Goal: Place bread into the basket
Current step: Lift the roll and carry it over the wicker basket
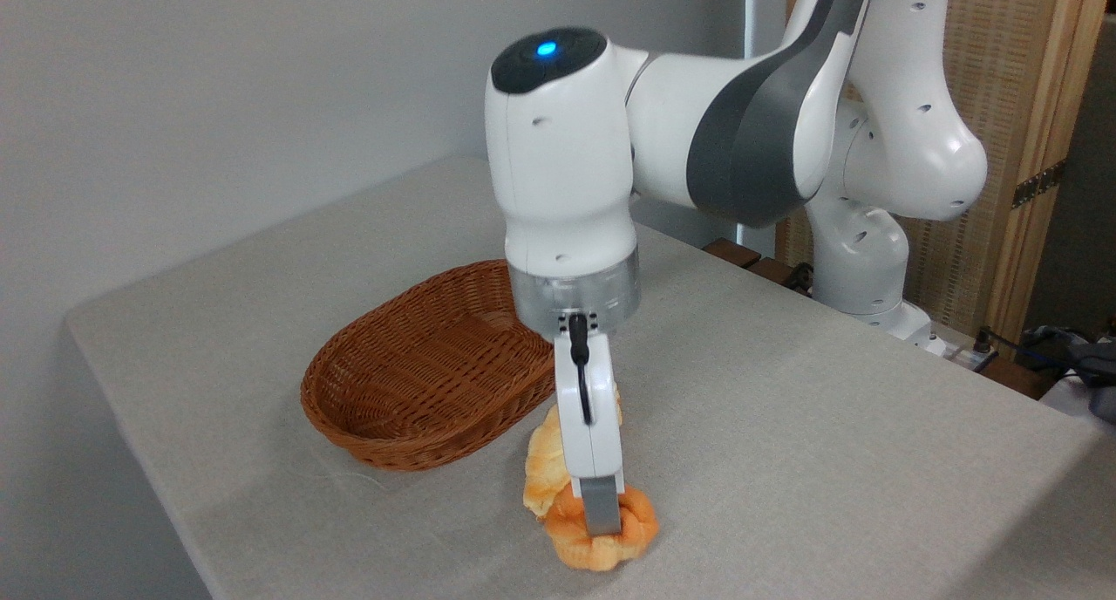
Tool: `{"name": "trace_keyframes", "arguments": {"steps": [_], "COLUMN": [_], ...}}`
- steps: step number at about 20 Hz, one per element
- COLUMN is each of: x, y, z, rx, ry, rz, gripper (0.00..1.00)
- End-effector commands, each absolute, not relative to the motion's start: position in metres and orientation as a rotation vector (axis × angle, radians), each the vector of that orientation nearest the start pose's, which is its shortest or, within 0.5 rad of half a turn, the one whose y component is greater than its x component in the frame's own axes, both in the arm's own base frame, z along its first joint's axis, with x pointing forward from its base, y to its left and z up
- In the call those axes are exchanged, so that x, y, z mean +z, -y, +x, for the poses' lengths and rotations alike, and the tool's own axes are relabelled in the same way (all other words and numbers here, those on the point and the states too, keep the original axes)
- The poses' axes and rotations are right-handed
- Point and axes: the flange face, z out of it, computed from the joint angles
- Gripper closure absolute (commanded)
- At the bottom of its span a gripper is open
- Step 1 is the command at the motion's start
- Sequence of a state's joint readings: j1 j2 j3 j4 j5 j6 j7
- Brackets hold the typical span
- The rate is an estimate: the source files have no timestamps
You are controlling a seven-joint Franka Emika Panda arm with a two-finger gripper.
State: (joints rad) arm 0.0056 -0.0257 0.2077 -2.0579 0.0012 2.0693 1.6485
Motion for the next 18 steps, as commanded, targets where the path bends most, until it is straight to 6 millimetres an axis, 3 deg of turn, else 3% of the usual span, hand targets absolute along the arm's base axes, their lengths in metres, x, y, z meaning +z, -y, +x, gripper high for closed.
{"name": "trace_keyframes", "arguments": {"steps": [1,6,9,16,18], "x": [0.474,0.500,0.512,0.514,0.514], "y": [-0.115,-0.090,-0.049,0.056,0.082], "z": [0.536,0.541,0.548,0.547,0.543], "rx": [-0.196,-0.171,-0.159,-0.129,-0.117], "ry": [-1.942,-1.822,-1.716,-1.428,-1.367], "rz": [-2.457,-2.609,-2.694,-2.894,-2.927], "gripper": [0.67,0.63,0.63,0.62,0.51]}}
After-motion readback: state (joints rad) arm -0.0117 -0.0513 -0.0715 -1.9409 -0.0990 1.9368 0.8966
